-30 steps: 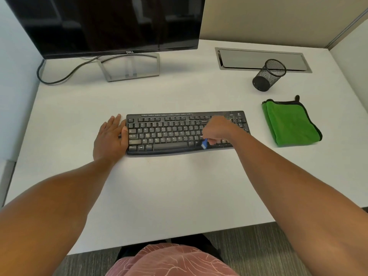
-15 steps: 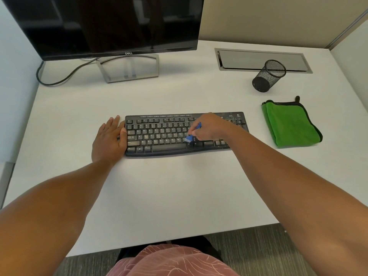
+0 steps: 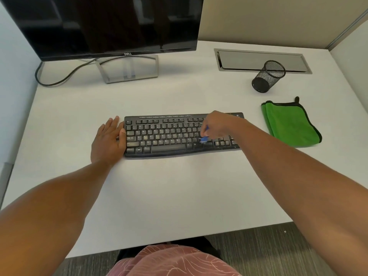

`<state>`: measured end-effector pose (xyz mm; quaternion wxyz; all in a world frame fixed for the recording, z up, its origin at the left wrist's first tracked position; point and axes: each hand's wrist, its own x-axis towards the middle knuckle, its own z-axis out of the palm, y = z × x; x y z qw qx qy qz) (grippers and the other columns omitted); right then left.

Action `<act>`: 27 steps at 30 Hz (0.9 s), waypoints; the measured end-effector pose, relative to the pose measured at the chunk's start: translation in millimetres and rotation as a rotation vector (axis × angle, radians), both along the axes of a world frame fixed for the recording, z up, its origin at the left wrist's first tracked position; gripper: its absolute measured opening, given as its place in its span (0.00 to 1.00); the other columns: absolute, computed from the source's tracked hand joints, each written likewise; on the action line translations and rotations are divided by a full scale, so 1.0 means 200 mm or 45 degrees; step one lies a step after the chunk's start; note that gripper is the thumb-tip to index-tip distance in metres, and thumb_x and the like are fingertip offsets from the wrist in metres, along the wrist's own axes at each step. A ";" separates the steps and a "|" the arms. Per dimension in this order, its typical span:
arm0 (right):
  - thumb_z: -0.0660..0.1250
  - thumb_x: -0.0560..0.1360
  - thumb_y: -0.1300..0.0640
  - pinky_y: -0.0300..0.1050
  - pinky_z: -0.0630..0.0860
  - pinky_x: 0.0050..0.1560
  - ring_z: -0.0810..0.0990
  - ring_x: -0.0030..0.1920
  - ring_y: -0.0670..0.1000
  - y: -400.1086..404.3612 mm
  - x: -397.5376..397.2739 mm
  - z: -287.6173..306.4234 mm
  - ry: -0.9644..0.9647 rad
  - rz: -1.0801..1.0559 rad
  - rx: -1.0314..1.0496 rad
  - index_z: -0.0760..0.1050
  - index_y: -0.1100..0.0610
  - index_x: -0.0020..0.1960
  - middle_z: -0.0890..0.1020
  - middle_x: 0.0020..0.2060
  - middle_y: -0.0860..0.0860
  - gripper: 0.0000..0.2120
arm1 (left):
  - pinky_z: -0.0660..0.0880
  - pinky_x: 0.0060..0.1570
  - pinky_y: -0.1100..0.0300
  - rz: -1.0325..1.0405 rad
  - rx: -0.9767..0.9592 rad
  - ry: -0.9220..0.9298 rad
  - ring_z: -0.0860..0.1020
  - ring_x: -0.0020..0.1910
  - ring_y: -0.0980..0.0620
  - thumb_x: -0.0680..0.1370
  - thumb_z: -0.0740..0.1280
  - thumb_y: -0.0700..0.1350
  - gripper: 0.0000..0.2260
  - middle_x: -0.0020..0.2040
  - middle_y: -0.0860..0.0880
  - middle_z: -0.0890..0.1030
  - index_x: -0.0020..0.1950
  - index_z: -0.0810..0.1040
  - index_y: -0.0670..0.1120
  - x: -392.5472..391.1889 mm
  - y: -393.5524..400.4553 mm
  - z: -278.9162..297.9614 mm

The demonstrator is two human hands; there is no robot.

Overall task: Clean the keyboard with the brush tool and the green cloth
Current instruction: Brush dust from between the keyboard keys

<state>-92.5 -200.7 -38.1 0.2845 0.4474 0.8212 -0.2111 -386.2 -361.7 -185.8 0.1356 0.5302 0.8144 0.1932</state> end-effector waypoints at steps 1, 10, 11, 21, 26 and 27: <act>0.63 0.79 0.61 0.41 0.73 0.49 0.78 0.48 0.48 -0.02 -0.03 0.01 0.078 -0.022 -0.041 0.83 0.56 0.54 0.79 0.49 0.46 0.10 | 0.50 0.79 0.57 0.002 0.000 -0.001 0.57 0.80 0.53 0.84 0.49 0.53 0.24 0.80 0.52 0.64 0.77 0.69 0.51 0.00 0.00 0.00; 0.65 0.74 0.60 0.48 0.79 0.46 0.79 0.40 0.54 0.00 -0.04 -0.02 -0.139 -0.042 0.039 0.76 0.57 0.35 0.79 0.37 0.53 0.09 | 0.49 0.79 0.57 -0.003 0.001 0.001 0.57 0.80 0.54 0.83 0.48 0.54 0.25 0.80 0.53 0.64 0.77 0.69 0.52 0.00 0.00 0.00; 0.66 0.74 0.59 0.47 0.78 0.43 0.78 0.39 0.54 0.00 -0.04 0.01 -0.084 -0.110 0.043 0.76 0.56 0.37 0.79 0.36 0.52 0.07 | 0.49 0.79 0.58 -0.005 0.001 0.003 0.57 0.80 0.54 0.83 0.48 0.54 0.25 0.80 0.53 0.64 0.77 0.69 0.52 0.00 0.00 -0.01; 0.60 0.72 0.64 0.37 0.65 0.28 0.71 0.26 0.48 -0.04 0.03 -0.04 -0.123 -0.161 -0.116 0.72 0.58 0.29 0.74 0.26 0.50 0.13 | 0.50 0.79 0.58 0.002 0.015 -0.007 0.58 0.80 0.54 0.83 0.48 0.55 0.25 0.79 0.52 0.65 0.77 0.70 0.51 -0.01 0.00 -0.02; 0.60 0.72 0.65 0.39 0.70 0.33 0.74 0.36 0.53 0.01 0.04 -0.02 0.073 -0.275 0.177 0.77 0.60 0.39 0.79 0.37 0.53 0.08 | 0.49 0.79 0.58 -0.001 0.007 -0.006 0.57 0.80 0.54 0.83 0.47 0.55 0.25 0.80 0.52 0.64 0.77 0.70 0.51 -0.01 0.00 -0.02; 0.60 0.73 0.64 0.40 0.75 0.37 0.78 0.39 0.53 0.01 0.05 -0.03 0.032 -0.254 0.163 0.80 0.61 0.43 0.82 0.41 0.53 0.10 | 0.49 0.79 0.58 -0.003 0.007 -0.006 0.57 0.80 0.54 0.83 0.47 0.55 0.25 0.80 0.52 0.64 0.77 0.70 0.51 -0.01 0.00 -0.02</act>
